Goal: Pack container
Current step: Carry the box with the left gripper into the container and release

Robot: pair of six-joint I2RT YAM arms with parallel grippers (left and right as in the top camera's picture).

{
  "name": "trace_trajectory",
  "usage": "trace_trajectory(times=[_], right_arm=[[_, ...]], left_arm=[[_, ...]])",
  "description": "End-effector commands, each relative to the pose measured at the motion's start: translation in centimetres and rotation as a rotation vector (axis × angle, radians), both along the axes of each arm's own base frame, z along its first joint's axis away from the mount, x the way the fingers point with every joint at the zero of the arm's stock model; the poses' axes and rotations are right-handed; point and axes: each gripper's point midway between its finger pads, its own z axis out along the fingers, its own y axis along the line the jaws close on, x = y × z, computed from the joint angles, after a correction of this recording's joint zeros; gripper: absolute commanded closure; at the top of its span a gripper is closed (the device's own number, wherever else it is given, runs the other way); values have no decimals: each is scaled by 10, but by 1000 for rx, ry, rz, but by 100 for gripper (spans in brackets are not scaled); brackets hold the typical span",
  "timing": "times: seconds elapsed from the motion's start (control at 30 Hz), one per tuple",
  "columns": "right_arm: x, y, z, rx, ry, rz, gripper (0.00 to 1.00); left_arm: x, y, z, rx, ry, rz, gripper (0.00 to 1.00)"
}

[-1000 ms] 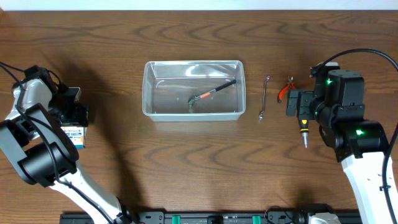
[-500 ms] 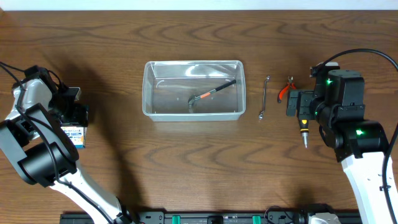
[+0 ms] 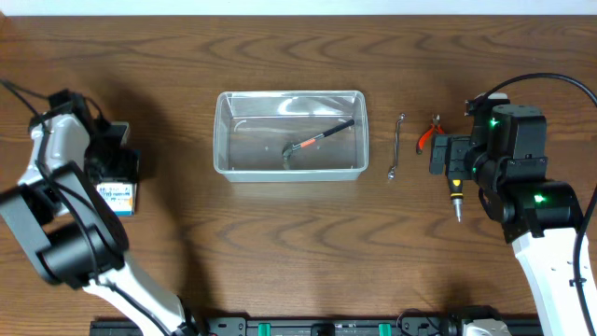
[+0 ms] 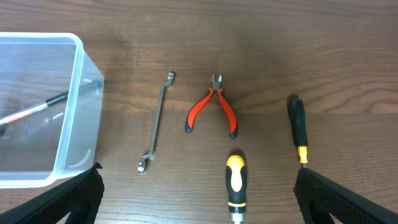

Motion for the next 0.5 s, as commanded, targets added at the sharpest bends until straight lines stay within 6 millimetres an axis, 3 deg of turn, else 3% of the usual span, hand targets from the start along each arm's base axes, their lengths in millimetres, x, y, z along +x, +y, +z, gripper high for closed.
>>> trace_trajectory(times=[0.0, 0.1, 0.23, 0.33, 0.47], right_arm=[[5, -2, 11, -8, -28, -2, 1], [4, -2, 11, -8, -28, -2, 1], [5, -2, 11, -8, -28, -2, 1], [5, -2, 11, -8, -28, -2, 1], [3, -2, 9, -9, -21, -2, 1]], left_arm=[[21, -19, 70, 76, -170, -53, 94], [36, -53, 122, 88, -312, -154, 94], [47, -131, 179, 67, -494, -471, 94], [51, -186, 197, 90, -564, -752, 94], [62, -251, 199, 116, -621, -1056, 94]])
